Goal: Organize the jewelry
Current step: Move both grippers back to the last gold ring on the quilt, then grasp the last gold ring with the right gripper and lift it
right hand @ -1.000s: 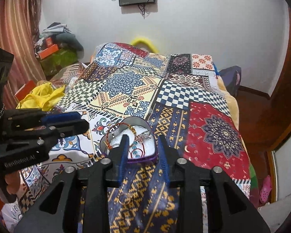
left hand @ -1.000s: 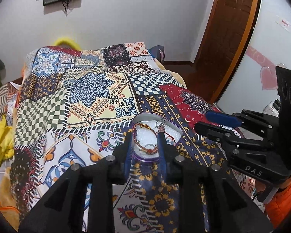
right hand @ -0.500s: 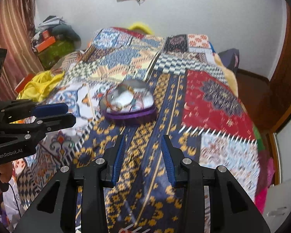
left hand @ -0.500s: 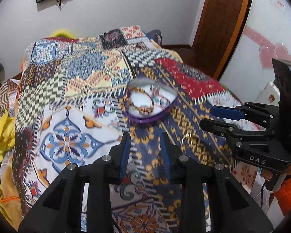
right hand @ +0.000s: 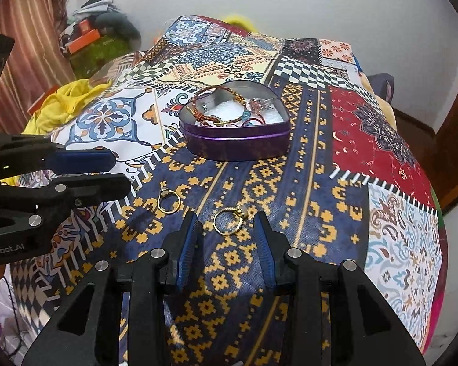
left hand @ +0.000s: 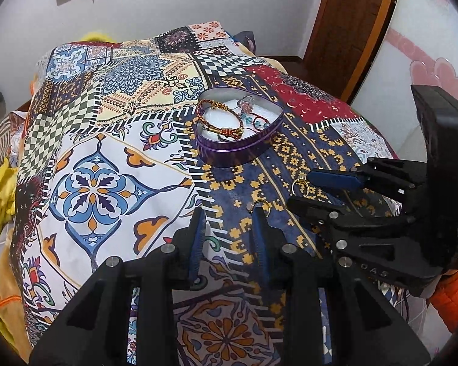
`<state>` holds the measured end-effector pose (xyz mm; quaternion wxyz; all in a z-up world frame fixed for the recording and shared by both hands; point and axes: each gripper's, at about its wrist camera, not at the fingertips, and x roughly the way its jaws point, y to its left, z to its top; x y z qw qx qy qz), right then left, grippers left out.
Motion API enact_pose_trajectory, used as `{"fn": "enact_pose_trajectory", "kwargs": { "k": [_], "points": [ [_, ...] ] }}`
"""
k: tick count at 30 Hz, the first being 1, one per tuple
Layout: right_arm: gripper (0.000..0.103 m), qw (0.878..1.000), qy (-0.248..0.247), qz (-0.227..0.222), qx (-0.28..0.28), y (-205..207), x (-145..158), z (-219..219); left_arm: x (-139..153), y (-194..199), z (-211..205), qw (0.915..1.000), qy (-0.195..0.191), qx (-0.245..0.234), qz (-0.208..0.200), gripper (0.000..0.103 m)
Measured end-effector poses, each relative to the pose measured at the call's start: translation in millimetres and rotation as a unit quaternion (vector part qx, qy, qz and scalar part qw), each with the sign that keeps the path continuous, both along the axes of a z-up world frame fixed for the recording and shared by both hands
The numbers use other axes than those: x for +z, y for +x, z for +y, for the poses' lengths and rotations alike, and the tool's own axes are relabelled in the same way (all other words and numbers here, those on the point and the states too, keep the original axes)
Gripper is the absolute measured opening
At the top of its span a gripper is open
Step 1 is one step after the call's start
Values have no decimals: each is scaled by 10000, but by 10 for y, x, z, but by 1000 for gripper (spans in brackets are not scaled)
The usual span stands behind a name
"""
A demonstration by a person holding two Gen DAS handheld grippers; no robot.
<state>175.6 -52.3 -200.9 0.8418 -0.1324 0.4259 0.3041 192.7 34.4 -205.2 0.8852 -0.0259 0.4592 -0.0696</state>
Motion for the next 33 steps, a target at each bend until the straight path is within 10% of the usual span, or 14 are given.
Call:
{"fn": "enact_pose_trajectory", "kwargs": {
  "k": [14,33],
  "points": [
    [7,9997,-51,-195,101,-52,-7,46,-183,119,-104,9995,-68,-157,262,30],
    [18,9994,324,-102,-61,-3,105,-116,-246,267,-133,9991,-372,-51,215,5]
  ]
}}
